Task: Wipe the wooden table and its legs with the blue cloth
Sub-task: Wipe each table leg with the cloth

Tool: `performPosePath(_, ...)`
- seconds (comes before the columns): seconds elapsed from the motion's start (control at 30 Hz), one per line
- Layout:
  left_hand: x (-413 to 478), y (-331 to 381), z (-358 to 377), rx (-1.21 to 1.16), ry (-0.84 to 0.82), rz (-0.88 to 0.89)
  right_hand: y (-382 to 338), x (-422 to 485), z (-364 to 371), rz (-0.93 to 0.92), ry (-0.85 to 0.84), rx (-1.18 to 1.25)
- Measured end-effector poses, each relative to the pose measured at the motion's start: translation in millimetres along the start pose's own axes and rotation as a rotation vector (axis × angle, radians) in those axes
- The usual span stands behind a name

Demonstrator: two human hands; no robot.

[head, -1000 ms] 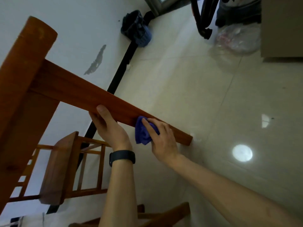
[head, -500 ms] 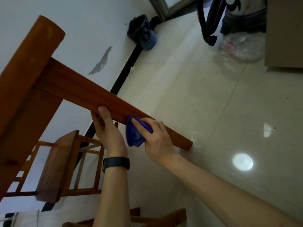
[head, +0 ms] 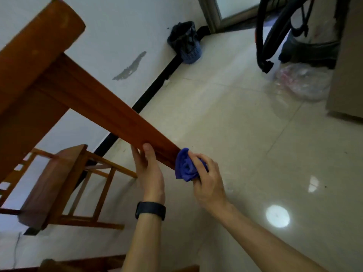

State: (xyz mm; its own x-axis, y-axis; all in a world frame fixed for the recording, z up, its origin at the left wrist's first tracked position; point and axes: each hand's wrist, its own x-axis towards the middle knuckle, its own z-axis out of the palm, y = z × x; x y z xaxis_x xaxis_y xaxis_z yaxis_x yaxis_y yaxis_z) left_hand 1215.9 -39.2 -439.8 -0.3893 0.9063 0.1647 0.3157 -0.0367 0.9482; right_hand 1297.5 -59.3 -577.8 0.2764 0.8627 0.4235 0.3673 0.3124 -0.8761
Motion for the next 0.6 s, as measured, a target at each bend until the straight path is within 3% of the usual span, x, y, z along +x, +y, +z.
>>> performPosePath(0.07, -7, -19, 6, 0.023, -0.007, -0.037, 15, -3, 10, -0.109, -0.078, -0.072)
performPosePath(0.13, -9, -32, 9, 0.024, -0.019, -0.077, 50, -15, 12, -0.115, -0.293, -0.186)
performPosePath(0.23, -7, -48, 9, 0.006, -0.037, -0.102, 114, -33, 0, 0.181, -0.564, -0.249)
performPosePath(0.3, -1, -56, 7, -0.003, -0.045, -0.080, 137, -34, -4, 0.246, -0.523, -0.228)
performPosePath(0.43, 9, -76, 5, -0.049, -0.056, -0.018, 106, -14, 2, -0.034, -0.204, -0.055)
performPosePath(0.53, 7, -96, 8, -0.038, -0.070, -0.034, 86, -10, 12, -0.219, -0.164, 0.009)
performPosePath(0.6, 6, -104, 9, -0.040, -0.085, -0.063, 100, -14, 23, -0.177, -0.214, -0.034)
